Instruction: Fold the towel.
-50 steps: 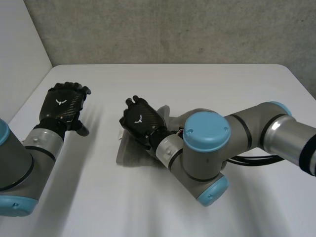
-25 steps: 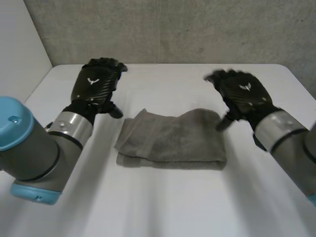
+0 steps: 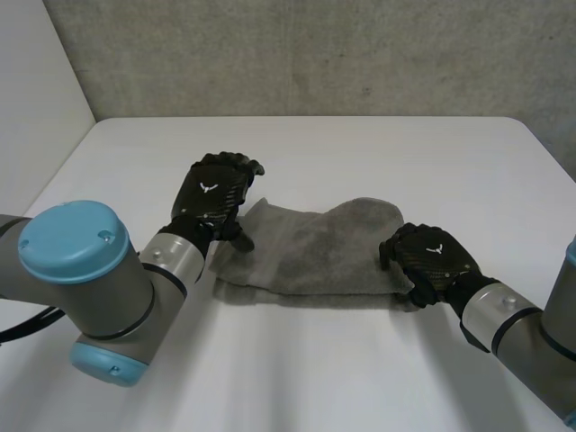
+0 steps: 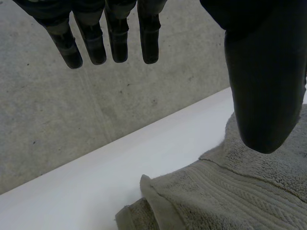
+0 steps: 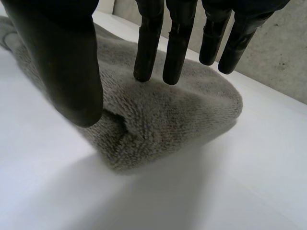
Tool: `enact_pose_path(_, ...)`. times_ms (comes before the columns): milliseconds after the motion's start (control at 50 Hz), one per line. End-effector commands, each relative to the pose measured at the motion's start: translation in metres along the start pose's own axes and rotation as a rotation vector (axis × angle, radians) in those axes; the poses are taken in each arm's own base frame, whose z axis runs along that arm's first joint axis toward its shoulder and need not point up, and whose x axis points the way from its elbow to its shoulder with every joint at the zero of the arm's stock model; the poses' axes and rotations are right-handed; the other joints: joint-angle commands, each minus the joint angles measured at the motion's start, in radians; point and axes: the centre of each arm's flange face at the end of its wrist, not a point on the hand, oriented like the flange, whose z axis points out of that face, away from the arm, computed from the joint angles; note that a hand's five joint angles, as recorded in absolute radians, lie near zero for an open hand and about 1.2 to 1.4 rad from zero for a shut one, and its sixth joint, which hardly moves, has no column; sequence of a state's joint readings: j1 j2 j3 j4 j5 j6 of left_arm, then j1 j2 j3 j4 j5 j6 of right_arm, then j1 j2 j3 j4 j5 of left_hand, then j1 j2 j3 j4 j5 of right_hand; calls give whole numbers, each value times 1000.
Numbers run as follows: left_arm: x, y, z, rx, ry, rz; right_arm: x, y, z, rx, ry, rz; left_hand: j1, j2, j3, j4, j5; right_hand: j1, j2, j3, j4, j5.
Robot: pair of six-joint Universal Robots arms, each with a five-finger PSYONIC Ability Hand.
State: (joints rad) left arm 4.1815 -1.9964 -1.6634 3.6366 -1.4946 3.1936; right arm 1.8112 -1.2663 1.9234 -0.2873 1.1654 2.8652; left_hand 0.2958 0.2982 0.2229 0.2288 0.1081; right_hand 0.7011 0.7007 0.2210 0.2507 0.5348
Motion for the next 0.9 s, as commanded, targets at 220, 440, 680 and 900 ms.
enact_pose_path(220,-3,-5,-6,7,-9,-19,14,8,6,-31,87,-115,-12,-14,-48,-54,1,695,696,-46,-76,687)
enact_pose_path(440,-15,-12,-7,25,-42,-21,53,17,-15,-117,111,-167,-15,-17,-48,-54,-2,695,696,-46,-76,687)
enact_pose_path(680,-24,-20,-9,45,-67,-21,89,-29,-29,-69,168,-222,-15,-17,-48,-54,-2,695,696,-46,-76,687)
enact_pose_path(900,-29,-20,-8,47,-82,-42,-5,-94,-10,155,-41,-427,-18,-20,-48,-54,-5,695,696,-46,-76,687)
